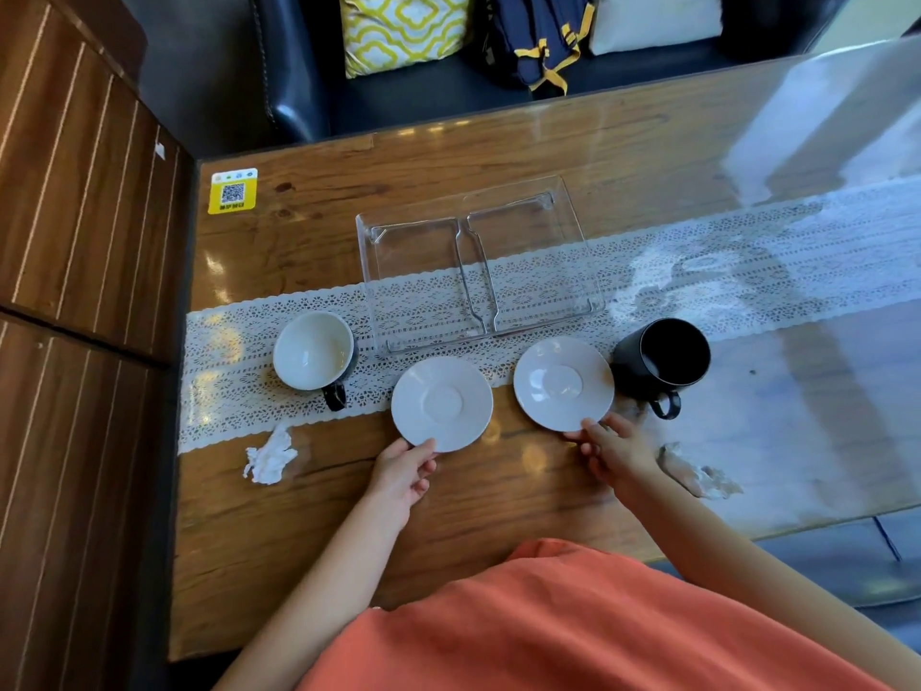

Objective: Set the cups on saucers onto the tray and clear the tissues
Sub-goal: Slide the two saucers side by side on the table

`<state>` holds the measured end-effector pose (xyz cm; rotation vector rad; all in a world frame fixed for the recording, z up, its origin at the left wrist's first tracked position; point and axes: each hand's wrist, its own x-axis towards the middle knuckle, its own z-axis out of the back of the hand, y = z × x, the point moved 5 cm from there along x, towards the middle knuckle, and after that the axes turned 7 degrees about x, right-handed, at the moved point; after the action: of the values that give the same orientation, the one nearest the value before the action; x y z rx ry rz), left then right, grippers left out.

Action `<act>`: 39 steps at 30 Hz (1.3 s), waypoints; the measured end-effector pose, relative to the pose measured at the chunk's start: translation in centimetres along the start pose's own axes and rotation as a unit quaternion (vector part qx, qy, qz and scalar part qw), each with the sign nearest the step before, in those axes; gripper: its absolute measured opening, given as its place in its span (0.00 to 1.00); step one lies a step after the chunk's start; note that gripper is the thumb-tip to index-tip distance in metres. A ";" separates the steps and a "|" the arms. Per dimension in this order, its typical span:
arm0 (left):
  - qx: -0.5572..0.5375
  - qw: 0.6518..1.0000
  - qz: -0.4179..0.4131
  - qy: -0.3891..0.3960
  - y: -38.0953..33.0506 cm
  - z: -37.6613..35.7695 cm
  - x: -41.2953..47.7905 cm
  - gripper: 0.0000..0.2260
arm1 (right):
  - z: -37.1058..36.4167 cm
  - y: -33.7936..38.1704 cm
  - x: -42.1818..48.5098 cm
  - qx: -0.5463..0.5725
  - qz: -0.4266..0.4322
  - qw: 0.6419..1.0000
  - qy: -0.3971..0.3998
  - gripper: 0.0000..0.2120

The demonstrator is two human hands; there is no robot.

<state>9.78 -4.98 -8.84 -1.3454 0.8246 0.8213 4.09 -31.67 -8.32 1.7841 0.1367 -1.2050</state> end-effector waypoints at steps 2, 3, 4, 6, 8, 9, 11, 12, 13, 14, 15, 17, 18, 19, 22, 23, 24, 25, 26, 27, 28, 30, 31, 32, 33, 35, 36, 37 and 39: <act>-0.015 1.000 0.001 -0.008 0.0 -0.2 0.3 0.05 | 0.0 0.0 0.2 -0.007 -0.002 1.000 -0.002 0.07; -0.025 1.000 0.002 -0.009 0.1 -0.3 0.4 0.04 | 0.0 0.1 0.3 -0.012 -0.001 1.000 -0.003 0.07; -0.034 0.999 0.004 -0.009 0.1 -0.6 0.4 0.04 | 0.0 0.2 0.5 -0.015 0.000 1.000 -0.003 0.07; -0.047 0.999 0.008 -0.012 0.2 -1.1 0.4 0.04 | 0.1 0.4 0.7 -0.027 0.006 1.000 -0.006 0.07; -0.051 0.998 0.014 -0.019 0.3 -1.5 0.3 0.03 | 0.1 0.6 1.0 -0.046 0.014 0.999 -0.009 0.07; -0.048 0.998 0.018 -0.020 0.3 -1.7 0.2 0.03 | 0.1 0.7 1.1 -0.054 0.017 0.998 -0.010 0.07; -0.023 0.999 0.022 -0.010 0.3 -2.1 -0.1 0.02 | 0.1 0.8 1.2 -0.066 0.021 0.998 -0.010 0.05; 0.007 1.000 0.021 -0.002 0.4 -2.3 -0.3 0.04 | 0.1 0.8 1.3 -0.073 0.025 0.997 -0.012 0.04; 0.041 0.999 0.015 0.005 0.7 -2.4 -0.4 0.06 | 0.2 0.9 1.3 -0.080 0.029 0.996 -0.012 0.04; 0.071 0.997 0.006 0.010 1.0 -2.4 -0.5 0.08 | 0.2 0.9 1.3 -0.087 0.033 0.996 -0.012 0.04; 0.091 0.996 -0.003 0.013 1.3 -2.5 -0.6 0.10 | 0.3 0.9 1.3 -0.093 0.036 0.995 -0.011 0.04; 0.103 0.995 -0.013 0.013 1.6 -2.4 -0.6 0.12 | 0.4 1.0 1.3 -0.105 0.041 0.994 -0.009 0.05; 0.101 0.995 -0.014 0.013 1.6 -2.4 -0.7 0.12 | 0.5 1.0 1.3 -0.113 0.044 0.993 -0.008 0.06; 0.096 0.995 -0.014 0.011 1.6 -2.3 -0.6 0.12 | 0.5 1.1 1.3 -0.124 0.049 0.991 -0.009 0.07; 0.074 0.997 -0.020 0.002 1.4 -2.1 -0.5 0.11 | 0.7 1.4 1.5 -0.156 0.064 0.986 -0.012 0.09; 0.070 0.997 -0.020 0.000 1.4 -2.0 -0.6 0.11 | 0.8 1.5 1.6 -0.164 0.067 0.984 -0.014 0.10; 0.068 0.998 -0.019 -0.001 1.4 -1.9 -0.6 0.11 | 0.8 1.5 1.6 -0.172 0.069 0.983 -0.017 0.10; 0.066 0.998 -0.017 -0.002 1.5 -1.9 -0.6 0.11 | 0.9 1.5 1.6 -0.181 0.068 0.981 -0.019 0.10; 0.064 0.998 -0.015 -0.002 1.4 -1.9 -0.6 0.11 | 1.0 1.4 1.6 -0.187 0.066 0.980 -0.023 0.11; 0.064 0.998 -0.015 -0.003 1.4 -1.9 -0.7 0.11 | 1.1 1.3 1.5 -0.191 0.063 0.979 -0.027 0.12; 0.065 0.998 -0.016 -0.005 1.4 -1.9 -0.7 0.11 | 1.2 1.1 1.5 -0.190 0.062 0.979 -0.032 0.13; 0.075 0.997 -0.020 -0.011 1.4 -1.8 -0.8 0.11 | 1.4 1.0 1.5 -0.189 0.060 0.979 -0.038 0.13; 0.081 0.996 -0.021 -0.015 1.5 -1.8 -0.8 0.11 | 1.4 0.9 1.5 -0.191 0.058 0.979 -0.041 0.13; 0.084 0.996 -0.022 -0.019 1.5 -1.8 -0.8 0.11 | 1.4 0.9 1.5 -0.193 0.057 0.979 -0.043 0.12; 0.086 0.996 -0.023 -0.021 1.5 -1.8 -0.9 0.11 | 1.4 0.8 1.5 -0.194 0.056 0.978 -0.045 0.12; 0.087 0.996 -0.026 -0.022 1.4 -1.8 -0.8 0.12 | 1.4 0.8 1.5 -0.195 0.055 0.978 -0.045 0.12; 0.089 0.995 -0.027 -0.023 1.4 -1.8 -0.8 0.12 | 1.4 0.8 1.4 -0.195 0.055 0.978 -0.044 0.12; 0.093 0.995 -0.029 -0.023 1.4 -1.8 -0.8 0.12 | 1.4 0.8 1.4 -0.195 0.055 0.978 -0.042 0.12; 0.101 0.994 -0.034 -0.024 1.4 -1.7 -0.8 0.12 | 1.4 0.8 1.4 -0.195 0.057 0.978 -0.038 0.11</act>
<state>8.07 -6.65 -8.92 -1.1646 0.7979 0.6949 4.33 -33.66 -8.96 1.3840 0.2072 -1.0786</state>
